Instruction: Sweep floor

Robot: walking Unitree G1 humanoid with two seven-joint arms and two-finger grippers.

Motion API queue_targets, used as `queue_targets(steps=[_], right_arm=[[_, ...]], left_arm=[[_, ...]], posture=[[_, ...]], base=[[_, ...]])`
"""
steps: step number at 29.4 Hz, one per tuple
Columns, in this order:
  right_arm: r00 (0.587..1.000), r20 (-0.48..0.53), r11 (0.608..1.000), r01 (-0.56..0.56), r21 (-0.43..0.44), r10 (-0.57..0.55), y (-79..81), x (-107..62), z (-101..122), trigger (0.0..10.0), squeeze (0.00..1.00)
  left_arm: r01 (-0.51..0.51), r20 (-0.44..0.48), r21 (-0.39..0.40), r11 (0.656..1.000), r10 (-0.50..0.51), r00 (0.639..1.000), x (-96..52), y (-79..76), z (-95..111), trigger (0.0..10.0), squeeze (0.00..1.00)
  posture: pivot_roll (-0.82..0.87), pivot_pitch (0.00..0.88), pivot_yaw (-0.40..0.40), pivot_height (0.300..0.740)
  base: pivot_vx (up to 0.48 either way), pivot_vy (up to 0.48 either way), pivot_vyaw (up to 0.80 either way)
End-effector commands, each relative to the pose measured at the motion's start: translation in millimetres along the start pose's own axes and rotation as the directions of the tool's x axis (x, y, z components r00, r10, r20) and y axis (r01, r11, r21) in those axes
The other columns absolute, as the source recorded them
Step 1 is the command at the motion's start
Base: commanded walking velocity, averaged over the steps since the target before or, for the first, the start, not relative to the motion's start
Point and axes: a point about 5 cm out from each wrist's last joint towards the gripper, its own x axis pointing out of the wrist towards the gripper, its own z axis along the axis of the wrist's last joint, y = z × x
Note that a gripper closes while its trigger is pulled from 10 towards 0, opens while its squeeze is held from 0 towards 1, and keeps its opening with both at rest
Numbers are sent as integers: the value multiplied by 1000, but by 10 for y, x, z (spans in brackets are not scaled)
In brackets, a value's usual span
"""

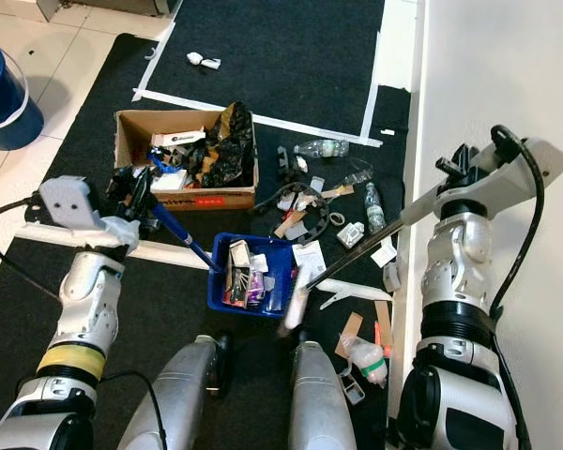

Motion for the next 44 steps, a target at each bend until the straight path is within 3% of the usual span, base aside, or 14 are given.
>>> queue_targets(steps=[1, 5, 10, 14, 24, 26, 32, 39, 44], right_arm=[[1000, 22, 1000, -6, 6, 6, -7, -4, 41, 10000, 0], [998, 56, 999, -9, -34, 10, -22, 22, 116, 10000, 0], [980, 198, 961, 82, -263, -29, -213, 63, 414, 10000, 0], [972, 234, 935, 107, -337, -27, -307, 85, 543, 10000, 0], [990, 129, 912, 97, -398, -49, -418, 23, 303, 10000, 0], [988, 137, 888, 123, -444, -68, -511, 12, 322, 10000, 0], [985, 141, 839, 162, -520, -102, -671, -4, 352, 10000, 0], [986, 108, 840, 167, -516, -130, -729, -34, 266, 10000, 0], [990, -22, 863, 113, -493, -143, -719, -100, -19, 10000, 0]], left_arm=[[-12, -71, -97, 995, 5, 997, -125, -45, -197, 10000, 0], [-18, -47, -139, 990, 11, 999, -153, 10, -186, 10000, 0], [-35, -28, -165, 986, 30, 999, -206, 116, -164, 10000, 0], [-41, -25, -169, 985, 37, 999, -250, 173, -162, 10000, 0], [-2, 57, -245, 969, 17, 998, -210, 166, -49, 10000, 0], [12, 112, -265, 964, 19, 993, -182, 200, 75, 10000, 0], [21, 162, -248, 969, 20, 987, -153, 292, 220, 10000, 0], [14, 175, -236, 972, 29, 984, -154, 347, 275, 10000, 0], [1, 199, -279, 960, 57, 978, -113, 395, 357, 10000, 0]], posture=[[77, 277, -51, 740], [73, 273, -56, 740], [72, 263, -62, 740], [71, 250, -67, 740], [89, 210, -61, 740], [98, 187, -59, 740], [113, 148, -57, 740], [121, 108, -62, 740], [127, 64, -73, 740]], base=[[0, 0, 0], [0, 0, 0], [0, 0, 0], [0, 0, 0], [0, 0, 0], [0, 0, 0], [0, 0, 0], [0, 0, 0], [0, 0, 0]])
